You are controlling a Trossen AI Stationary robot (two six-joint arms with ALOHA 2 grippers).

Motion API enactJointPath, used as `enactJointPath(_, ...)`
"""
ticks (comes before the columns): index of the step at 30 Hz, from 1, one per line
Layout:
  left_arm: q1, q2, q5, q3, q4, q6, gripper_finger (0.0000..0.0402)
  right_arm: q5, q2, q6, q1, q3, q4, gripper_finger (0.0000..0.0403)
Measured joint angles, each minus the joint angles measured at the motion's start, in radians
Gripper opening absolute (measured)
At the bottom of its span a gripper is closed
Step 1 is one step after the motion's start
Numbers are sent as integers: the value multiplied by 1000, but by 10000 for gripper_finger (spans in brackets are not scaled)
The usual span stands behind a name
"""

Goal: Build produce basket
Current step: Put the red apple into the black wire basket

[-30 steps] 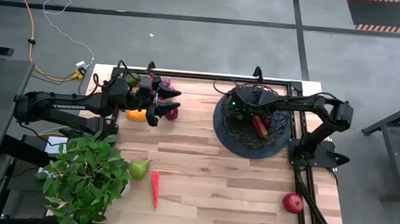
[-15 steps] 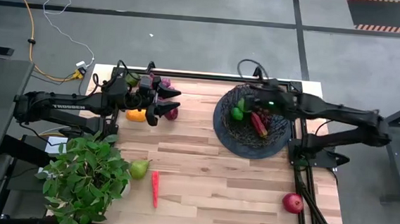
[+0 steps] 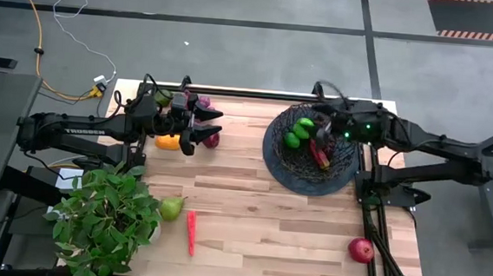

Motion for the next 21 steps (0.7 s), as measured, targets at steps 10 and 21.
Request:
enactJointPath(10,-3,0,15,0,0,-6,241,-318,5,-75,0,-364,752,378)
enactJointPath(21,50,-48,123,0,-33,-6,241,-359,3,91,0,-480,1136,378)
